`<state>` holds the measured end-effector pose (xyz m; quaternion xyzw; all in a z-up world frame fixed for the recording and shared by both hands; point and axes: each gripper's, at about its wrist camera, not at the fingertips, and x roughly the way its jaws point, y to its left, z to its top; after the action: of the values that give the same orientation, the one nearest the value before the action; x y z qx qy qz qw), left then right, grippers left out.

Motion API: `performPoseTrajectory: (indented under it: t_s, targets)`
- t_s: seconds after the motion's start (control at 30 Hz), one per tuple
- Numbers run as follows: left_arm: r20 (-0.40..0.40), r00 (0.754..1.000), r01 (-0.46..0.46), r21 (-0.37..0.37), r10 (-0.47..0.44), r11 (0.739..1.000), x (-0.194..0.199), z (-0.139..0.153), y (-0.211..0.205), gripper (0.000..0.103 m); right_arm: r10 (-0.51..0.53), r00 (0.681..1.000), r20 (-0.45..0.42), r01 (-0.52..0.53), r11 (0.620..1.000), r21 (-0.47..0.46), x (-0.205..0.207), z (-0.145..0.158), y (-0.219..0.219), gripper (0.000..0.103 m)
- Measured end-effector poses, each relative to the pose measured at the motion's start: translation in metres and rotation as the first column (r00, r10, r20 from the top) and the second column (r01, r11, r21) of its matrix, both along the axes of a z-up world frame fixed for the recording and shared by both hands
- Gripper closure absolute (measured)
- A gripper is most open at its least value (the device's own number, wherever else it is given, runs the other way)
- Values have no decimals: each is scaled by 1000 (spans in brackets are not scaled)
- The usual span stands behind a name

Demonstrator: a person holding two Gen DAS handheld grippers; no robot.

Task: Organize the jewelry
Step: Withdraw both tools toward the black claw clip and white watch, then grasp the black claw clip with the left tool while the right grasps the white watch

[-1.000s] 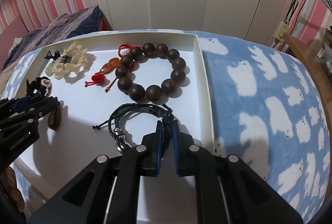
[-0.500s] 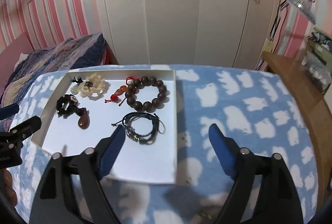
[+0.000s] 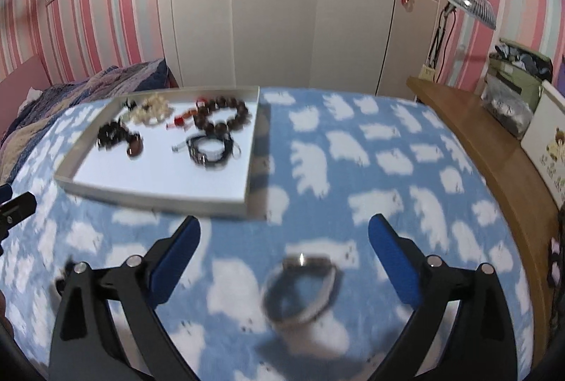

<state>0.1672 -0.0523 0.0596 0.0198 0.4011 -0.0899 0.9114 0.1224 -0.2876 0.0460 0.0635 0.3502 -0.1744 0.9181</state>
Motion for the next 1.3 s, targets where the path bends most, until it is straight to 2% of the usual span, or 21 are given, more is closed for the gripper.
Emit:
performPoseTrajectory:
  t_s: [0.23,0.33,0.57,0.7,0.87,0.97,1.1,1.3]
  targets:
    - [-7,1000,16,13,-16,1000,-26,-16,-6,3,-43,998,-53,45,998,38,-11,-36,-6,7]
    - [0,1000,20,36,-20,999,-32,-24,-9,3,-66,996,-63,67,998,20,-14,-43,-6,7]
    - [-30,999,45,-10,-45,999,-42,-49,-6,3,-104,989,-104,105,994,10,-16,-59,-8,7]
    - [-56,996,66,-8,-67,998,-40,-59,-13,3,-110,987,-114,113,993,16,-15,-65,-11,7]
    - [-53,997,52,47,-50,998,-36,-68,-17,3,-115,986,-120,120,992,34,-12,-71,-14,7]
    - [-70,996,52,36,-49,998,-31,-72,-15,3,-115,985,-128,122,992,46,-9,-74,-16,7]
    - [-67,997,52,61,-47,997,-28,-77,-17,3,-112,984,-139,121,991,56,-1,-76,-16,7]
    - [-79,996,46,64,-41,997,-24,-81,-15,3,-131,981,-140,137,990,34,10,-76,-17,7]
